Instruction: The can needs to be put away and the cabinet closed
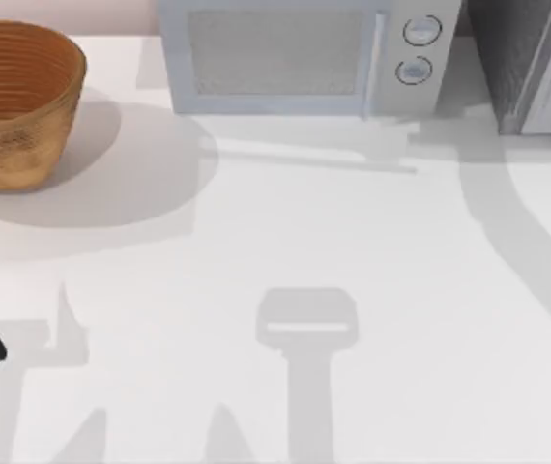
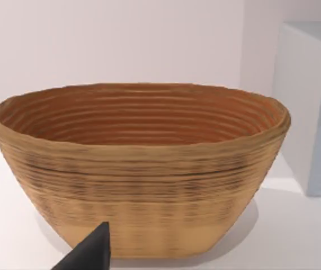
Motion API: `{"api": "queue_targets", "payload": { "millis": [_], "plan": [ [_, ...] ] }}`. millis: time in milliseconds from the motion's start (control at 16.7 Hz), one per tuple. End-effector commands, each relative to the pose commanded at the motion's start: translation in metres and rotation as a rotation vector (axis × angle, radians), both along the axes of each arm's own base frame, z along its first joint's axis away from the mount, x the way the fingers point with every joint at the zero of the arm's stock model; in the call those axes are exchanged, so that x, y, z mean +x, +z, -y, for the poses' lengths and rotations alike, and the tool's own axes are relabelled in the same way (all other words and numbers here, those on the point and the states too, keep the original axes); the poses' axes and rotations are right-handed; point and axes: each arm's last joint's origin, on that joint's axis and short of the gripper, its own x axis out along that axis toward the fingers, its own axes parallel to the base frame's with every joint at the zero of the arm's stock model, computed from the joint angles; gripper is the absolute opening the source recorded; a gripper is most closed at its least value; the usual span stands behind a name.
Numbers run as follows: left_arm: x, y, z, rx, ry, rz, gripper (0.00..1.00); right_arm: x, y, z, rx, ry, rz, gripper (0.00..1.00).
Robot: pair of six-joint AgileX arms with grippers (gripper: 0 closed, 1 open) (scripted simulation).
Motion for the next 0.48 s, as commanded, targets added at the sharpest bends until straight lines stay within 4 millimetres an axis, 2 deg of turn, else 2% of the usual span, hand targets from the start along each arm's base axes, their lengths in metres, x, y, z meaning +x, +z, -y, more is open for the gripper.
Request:
{"api": "queue_targets", "payload": {
  "millis": [480],
  "plan": [
    [0.000,0.000,0.000,0.000,0.000,0.000,1.00,0.031,0.001,-0.001,0.000,0.001,0.000,1.00]
  ]
}}
